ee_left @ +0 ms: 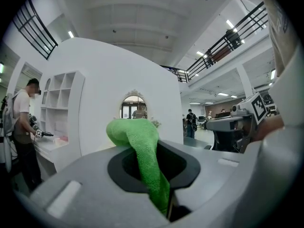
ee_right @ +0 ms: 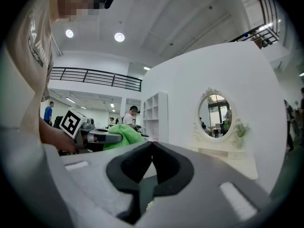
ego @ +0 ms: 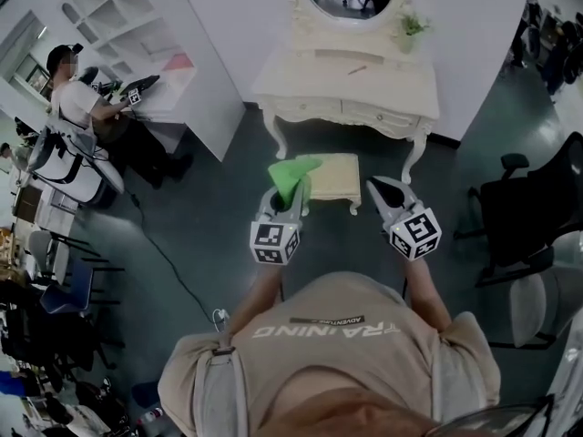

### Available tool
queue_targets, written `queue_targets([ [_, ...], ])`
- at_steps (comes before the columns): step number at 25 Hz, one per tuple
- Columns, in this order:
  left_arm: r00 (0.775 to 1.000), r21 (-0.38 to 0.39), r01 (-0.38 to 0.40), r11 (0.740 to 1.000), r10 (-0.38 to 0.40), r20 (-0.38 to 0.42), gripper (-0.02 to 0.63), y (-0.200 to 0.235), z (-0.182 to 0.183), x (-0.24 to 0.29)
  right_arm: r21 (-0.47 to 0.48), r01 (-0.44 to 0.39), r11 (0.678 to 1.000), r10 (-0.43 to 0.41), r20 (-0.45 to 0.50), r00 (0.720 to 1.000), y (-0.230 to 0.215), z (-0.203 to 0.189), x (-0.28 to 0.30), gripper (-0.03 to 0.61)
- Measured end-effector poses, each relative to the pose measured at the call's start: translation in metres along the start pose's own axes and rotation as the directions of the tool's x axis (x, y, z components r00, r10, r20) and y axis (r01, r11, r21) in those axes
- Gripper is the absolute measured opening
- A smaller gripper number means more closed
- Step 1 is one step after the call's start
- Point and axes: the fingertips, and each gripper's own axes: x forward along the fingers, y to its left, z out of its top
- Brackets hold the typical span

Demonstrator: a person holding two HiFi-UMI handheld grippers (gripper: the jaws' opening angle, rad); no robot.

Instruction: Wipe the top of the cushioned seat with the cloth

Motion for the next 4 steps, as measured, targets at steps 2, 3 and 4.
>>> queue_targets([
  [2, 1.0, -0.001, -0.003, 1.0, 0.003, 0.0, 0.048, -0.0006, -0.0012, 0.003, 0.005, 0.004, 1.0, -0.004, 0.003, 1.0, -0.0022, -0.0016, -0.0024, 0.002],
  [3, 1.0, -0.002, -0.004, 1.0, 0.004, 0.0, 0.048, -0.0011, -0.0017, 0.0042, 0.006, 0.006, 1.0, -0.006, 0.005, 1.0, -0.0033, -0.0021, -0.0039, 0.002],
  [4, 1.0, -0.002, -0.005, 1.0, 0.005, 0.0, 0.048, -0.0018, -0.0022, 0.0054, 0.006, 0.008, 1.0, -0.008, 0.006, 1.0, -0.0043, -0.0025, -0.0055, 0.002],
])
